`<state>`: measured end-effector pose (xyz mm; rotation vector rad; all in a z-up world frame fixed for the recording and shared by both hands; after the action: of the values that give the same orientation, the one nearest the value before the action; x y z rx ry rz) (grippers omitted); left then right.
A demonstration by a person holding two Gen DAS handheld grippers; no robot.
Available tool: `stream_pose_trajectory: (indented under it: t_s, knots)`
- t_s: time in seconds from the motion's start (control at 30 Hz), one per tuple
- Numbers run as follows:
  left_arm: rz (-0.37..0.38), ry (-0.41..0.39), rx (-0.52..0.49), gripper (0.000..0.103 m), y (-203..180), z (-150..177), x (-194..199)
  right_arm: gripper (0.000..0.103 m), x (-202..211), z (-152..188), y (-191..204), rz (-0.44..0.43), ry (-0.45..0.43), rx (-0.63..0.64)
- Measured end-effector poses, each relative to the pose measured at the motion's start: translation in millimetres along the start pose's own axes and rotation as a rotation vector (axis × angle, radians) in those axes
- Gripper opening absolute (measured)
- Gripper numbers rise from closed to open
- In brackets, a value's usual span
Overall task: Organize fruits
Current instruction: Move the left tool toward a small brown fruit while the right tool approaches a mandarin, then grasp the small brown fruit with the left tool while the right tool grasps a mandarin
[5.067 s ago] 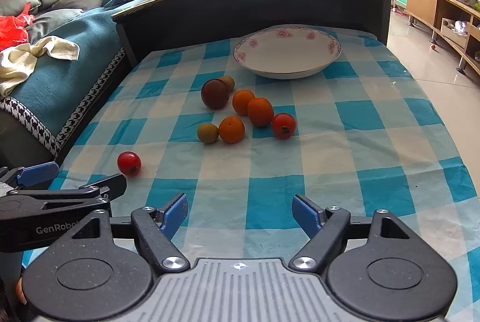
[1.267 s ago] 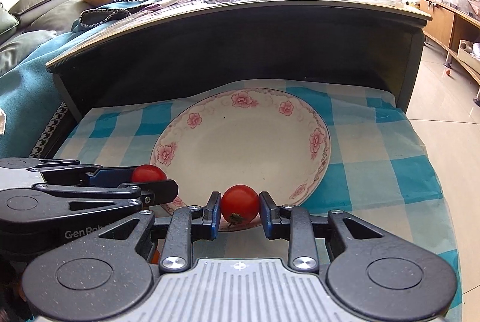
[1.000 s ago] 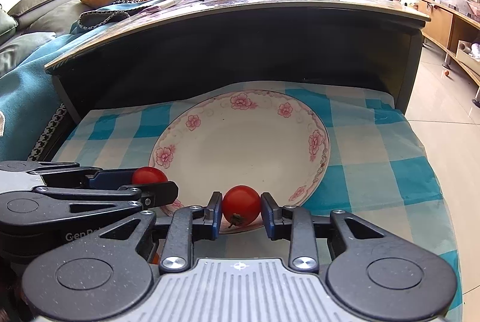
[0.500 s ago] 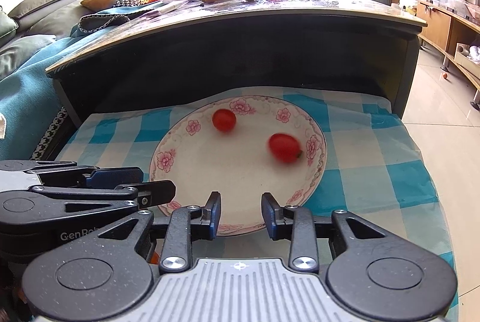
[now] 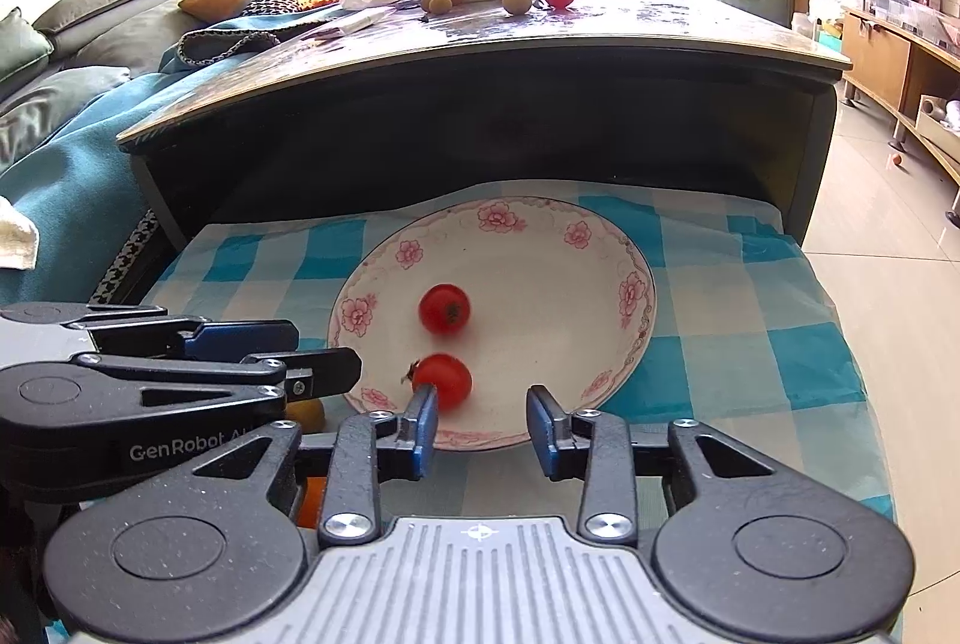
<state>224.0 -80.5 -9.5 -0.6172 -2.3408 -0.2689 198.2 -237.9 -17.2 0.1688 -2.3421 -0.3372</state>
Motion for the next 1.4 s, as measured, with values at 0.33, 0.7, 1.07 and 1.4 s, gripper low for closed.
stream_pose_trajectory:
  t_s: [0.33, 0.7, 1.07, 1.4]
  knots:
    - [0.012, 0.006, -0.028, 0.047, -0.6, 10.5, 19.1, 0.034, 10.7, 9.7, 6.5, -0.035, 0.031, 0.039]
    - [0.074, 0.058, -0.09, 0.047, 3.6, 41.8, 44.5, 0.034, 14.9, 26.6, 10.6, -0.079, 0.117, 0.076]
    - [0.143, 0.124, -0.259, 0.047, -9.4, 75.3, 55.1, 0.034, 4.4, 40.7, 20.4, -0.111, 0.191, 0.115]
    - [0.154, 0.172, -0.322, 0.047, -11.6, 89.8, 43.3, 0.036, -4.1, 44.5, 21.7, -0.114, 0.225, 0.119]
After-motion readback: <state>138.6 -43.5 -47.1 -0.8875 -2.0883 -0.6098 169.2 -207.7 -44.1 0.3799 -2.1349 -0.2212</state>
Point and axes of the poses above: each gripper's, at about its wrist camera, not at the fingertips, and x roughly against the way its jaws point, y to its left, z to its underside, the point moved 1 cm from there along -x, roughly the way its jaws point, and after that the axes turned 11 degrees about -x, right-handed, at the moved point
